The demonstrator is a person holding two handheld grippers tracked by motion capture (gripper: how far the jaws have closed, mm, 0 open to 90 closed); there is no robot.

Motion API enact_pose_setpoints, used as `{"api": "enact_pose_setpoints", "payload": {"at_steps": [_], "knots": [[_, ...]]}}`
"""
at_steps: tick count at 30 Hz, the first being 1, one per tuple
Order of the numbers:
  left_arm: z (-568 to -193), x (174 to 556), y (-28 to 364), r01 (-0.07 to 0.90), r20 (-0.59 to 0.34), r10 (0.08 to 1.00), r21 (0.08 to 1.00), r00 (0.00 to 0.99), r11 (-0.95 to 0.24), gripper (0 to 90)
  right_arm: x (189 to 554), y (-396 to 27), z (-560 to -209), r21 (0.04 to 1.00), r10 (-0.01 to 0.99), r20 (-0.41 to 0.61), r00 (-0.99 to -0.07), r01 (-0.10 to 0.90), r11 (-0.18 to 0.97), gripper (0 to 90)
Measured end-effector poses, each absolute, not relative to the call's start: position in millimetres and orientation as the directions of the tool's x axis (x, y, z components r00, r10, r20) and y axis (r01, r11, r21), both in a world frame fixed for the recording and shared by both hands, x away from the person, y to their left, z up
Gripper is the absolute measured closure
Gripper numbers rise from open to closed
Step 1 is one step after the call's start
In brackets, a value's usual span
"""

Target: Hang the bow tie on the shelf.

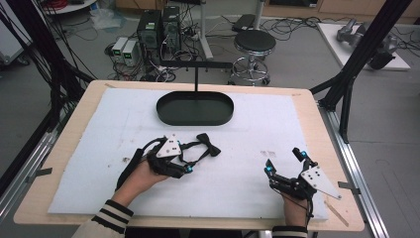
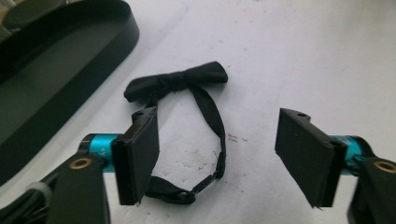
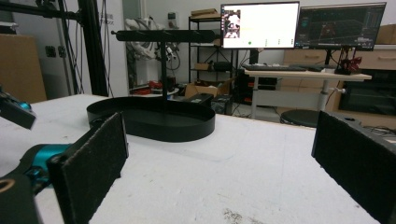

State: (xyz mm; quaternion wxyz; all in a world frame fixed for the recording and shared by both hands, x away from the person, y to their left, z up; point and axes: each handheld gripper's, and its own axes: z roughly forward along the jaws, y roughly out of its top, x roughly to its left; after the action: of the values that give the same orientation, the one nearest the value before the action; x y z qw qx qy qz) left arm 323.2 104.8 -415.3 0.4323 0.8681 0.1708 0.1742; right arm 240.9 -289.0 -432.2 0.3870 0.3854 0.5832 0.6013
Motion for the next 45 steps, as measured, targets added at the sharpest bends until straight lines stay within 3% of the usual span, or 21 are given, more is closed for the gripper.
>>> {"api": "enact_pose_setpoints", "payload": {"at_steps": [18, 25, 33, 45], "knots": [[-437.6, 337.9, 86.3, 0.23, 0.125, 0.439, 0.708, 0.89, -0.667, 64.4, 241.7, -289.0, -433.9, 0.999, 0.913, 0.023, -0.408, -0.01, -0.03, 2.7], [-437.6, 335.9, 84.2, 0.223, 0.108, 0.409, 0.7, 0.906, -0.679, 86.5, 242.0, -288.3, -434.5, 1.0, 0.911, 0.023, -0.412, -0.006, -0.028, 2.7], [-430.4, 331.7, 84.7, 0.183, 0.148, 0.421, 0.738, 0.895, -0.649, 87.8, 242.4, -288.1, -435.1, 1.0, 0.911, 0.018, -0.412, -0.007, -0.023, 2.7], [-399.6, 318.6, 100.5, 0.0, 0.244, 0.508, 0.901, 0.826, -0.433, 88.0, 242.1, -286.5, -436.5, 1.0, 0.909, 0.028, -0.416, 0.006, -0.028, 2.7]]}}
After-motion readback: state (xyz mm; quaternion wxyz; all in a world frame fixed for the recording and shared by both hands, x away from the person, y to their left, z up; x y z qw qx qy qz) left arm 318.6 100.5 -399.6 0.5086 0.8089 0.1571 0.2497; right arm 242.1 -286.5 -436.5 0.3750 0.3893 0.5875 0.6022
